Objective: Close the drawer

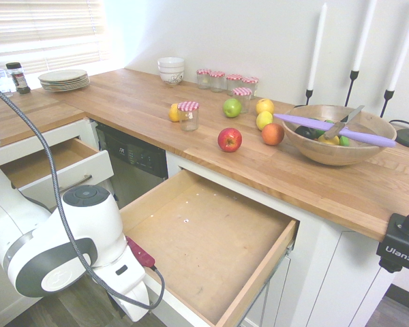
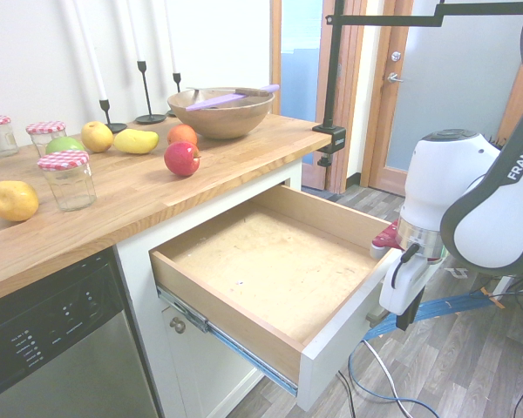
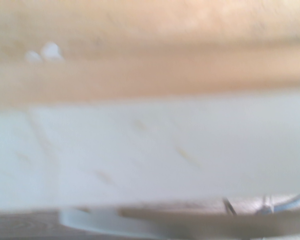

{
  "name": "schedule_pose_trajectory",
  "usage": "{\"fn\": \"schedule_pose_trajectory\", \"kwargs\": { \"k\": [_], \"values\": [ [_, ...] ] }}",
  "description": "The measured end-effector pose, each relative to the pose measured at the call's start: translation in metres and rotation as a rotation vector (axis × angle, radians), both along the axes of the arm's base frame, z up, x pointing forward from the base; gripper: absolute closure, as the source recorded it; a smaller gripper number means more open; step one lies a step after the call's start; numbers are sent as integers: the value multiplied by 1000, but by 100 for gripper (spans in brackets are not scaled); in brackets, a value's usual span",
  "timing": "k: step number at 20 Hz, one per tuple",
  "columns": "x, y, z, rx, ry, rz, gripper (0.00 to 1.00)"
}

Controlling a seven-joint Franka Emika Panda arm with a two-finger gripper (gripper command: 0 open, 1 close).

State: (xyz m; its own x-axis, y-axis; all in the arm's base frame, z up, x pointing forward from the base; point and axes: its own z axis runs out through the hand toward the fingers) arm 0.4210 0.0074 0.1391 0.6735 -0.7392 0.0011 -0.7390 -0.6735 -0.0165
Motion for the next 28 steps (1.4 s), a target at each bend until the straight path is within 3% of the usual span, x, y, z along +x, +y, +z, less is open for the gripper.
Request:
{"fn": "schedule_pose_trajectory", "kwargs": {
  "k": [11,28],
  "values": [
    [42,-6,-10,10,-39,1,100],
    [188,-18,11,-2,-164,-55,100]
  ]
}}
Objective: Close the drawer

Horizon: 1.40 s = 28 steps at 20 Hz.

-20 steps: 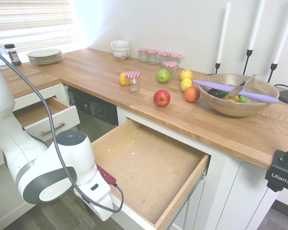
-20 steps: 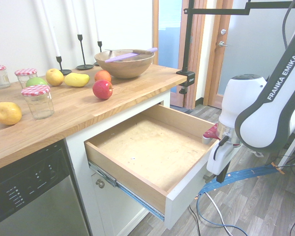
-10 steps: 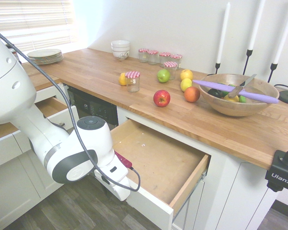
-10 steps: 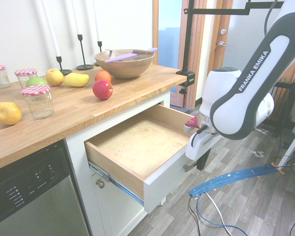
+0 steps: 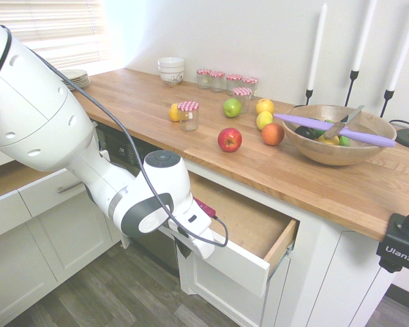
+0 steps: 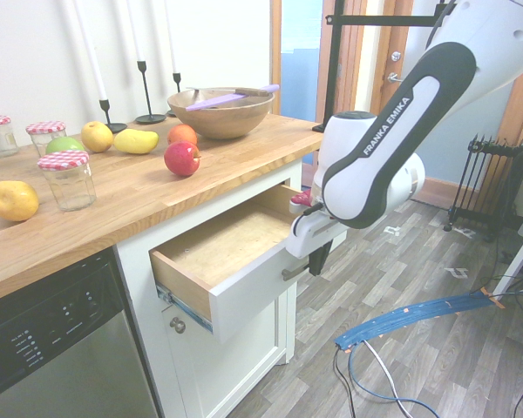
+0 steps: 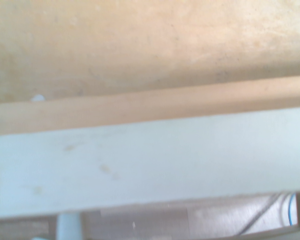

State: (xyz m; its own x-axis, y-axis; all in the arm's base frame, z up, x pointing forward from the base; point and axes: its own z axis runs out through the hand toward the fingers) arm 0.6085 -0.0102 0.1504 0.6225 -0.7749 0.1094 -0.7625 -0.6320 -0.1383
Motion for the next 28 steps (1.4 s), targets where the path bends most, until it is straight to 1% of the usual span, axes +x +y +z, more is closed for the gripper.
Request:
{"fn": "schedule_pose_trajectory", "kwargs": {
  "k": [4,8,13,20,22,26,27,28],
  "values": [
    [23,2,14,4,-23,-13,100],
    [33,4,23,-6,-44,-27,100],
    [48,8,43,-33,-104,-46,100],
    [51,10,82,-32,-155,-46,100],
    [43,13,88,-27,-151,-46,100],
    [30,14,80,-25,-122,-51,100],
    [27,14,77,-25,-99,-54,100],
    [23,15,72,-29,-54,-53,100]
  ]
}}
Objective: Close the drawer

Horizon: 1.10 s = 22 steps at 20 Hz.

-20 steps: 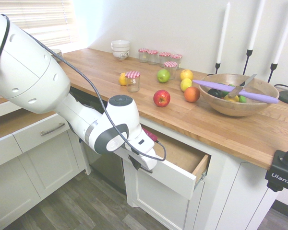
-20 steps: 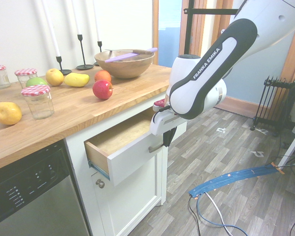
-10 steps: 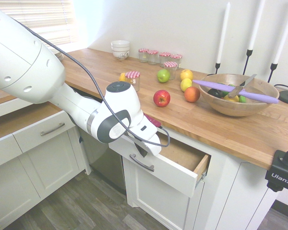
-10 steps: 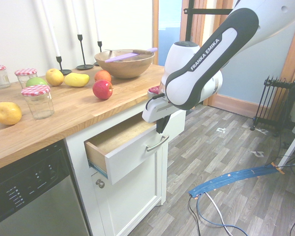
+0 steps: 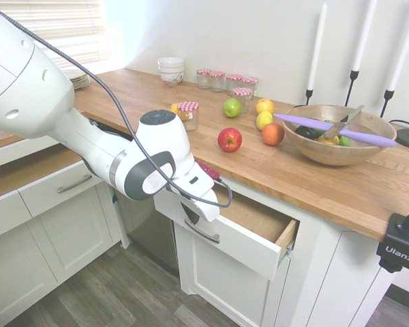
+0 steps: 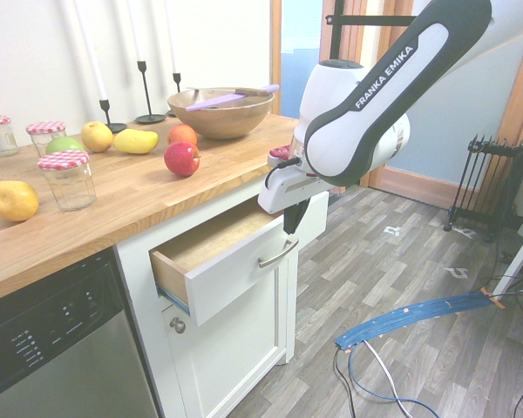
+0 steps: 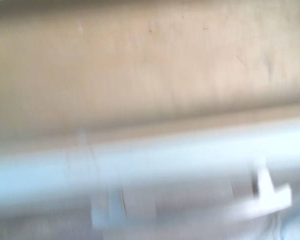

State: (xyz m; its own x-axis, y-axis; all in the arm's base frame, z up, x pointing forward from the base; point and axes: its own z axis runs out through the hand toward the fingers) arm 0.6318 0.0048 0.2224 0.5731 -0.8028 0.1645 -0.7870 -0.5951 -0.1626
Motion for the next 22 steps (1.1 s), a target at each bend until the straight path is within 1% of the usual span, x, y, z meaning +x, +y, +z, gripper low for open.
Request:
{"fn": "schedule_pose_trajectory", "kwargs": {
  "k": [1,3,10,14,22],
  "values": [
    [-4,1,-5,-1,38,2,100],
    [-12,2,-14,-2,80,6,100],
    [-33,-2,-55,3,160,-1,100],
    [-31,-4,-79,1,179,-5,100],
    [4,-10,-100,-1,170,-15,100]
  ]
}}
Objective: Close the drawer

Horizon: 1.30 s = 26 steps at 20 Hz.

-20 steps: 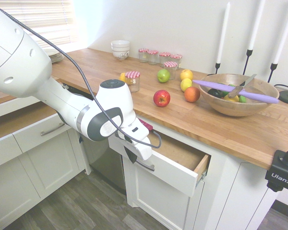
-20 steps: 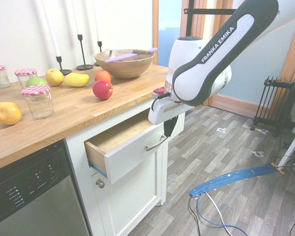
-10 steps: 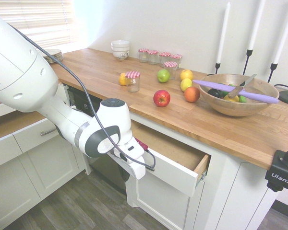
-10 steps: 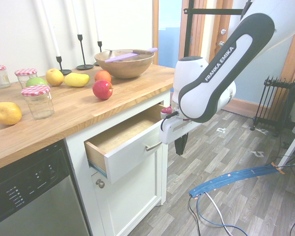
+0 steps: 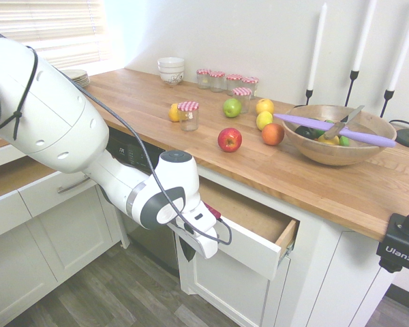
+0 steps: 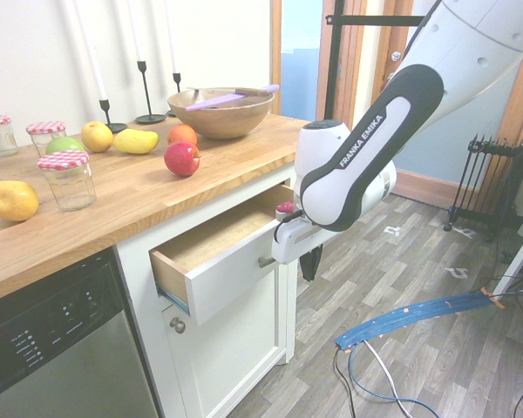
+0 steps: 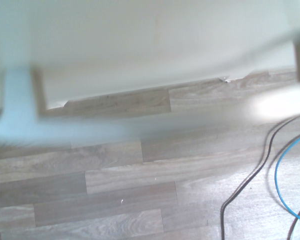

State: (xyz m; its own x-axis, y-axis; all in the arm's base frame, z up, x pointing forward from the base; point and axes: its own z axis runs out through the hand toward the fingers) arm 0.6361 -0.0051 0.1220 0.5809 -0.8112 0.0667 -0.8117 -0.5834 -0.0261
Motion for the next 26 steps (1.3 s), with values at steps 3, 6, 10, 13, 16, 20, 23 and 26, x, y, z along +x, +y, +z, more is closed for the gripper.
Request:
{"fn": "schedule_pose_trajectory", "kwargs": {
  "k": [3,6,10,13,16,20,23,26],
  "values": [
    [15,6,2,3,-14,9,100],
    [28,10,13,3,-31,16,100],
    [40,11,19,-1,-39,15,100],
    [49,11,19,-4,-54,15,100],
    [60,8,25,-10,-90,9,100],
    [74,4,38,-15,-127,-1,100],
    [82,4,46,-14,-149,-5,100],
    [91,5,55,-13,-167,-11,100]
  ]
}}
